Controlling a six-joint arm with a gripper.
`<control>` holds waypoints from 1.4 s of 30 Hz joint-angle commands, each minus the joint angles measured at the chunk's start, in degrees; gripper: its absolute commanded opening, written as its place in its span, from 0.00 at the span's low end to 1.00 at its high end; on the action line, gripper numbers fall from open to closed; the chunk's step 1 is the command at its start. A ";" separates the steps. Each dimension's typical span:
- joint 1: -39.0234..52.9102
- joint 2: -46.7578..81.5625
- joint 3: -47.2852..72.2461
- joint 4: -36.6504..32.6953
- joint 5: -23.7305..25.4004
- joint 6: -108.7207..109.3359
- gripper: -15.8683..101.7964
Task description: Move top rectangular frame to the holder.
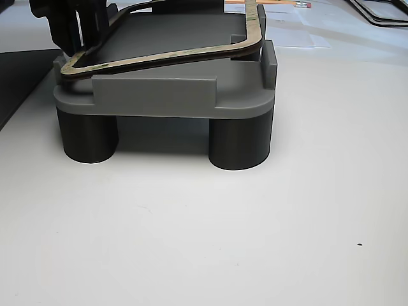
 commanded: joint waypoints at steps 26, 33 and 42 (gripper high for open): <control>-0.53 2.11 -4.66 -1.14 2.02 -4.22 0.98; -0.44 9.40 -10.20 -0.53 14.94 -29.00 0.98; -8.26 36.21 12.92 -15.91 16.00 -75.50 0.98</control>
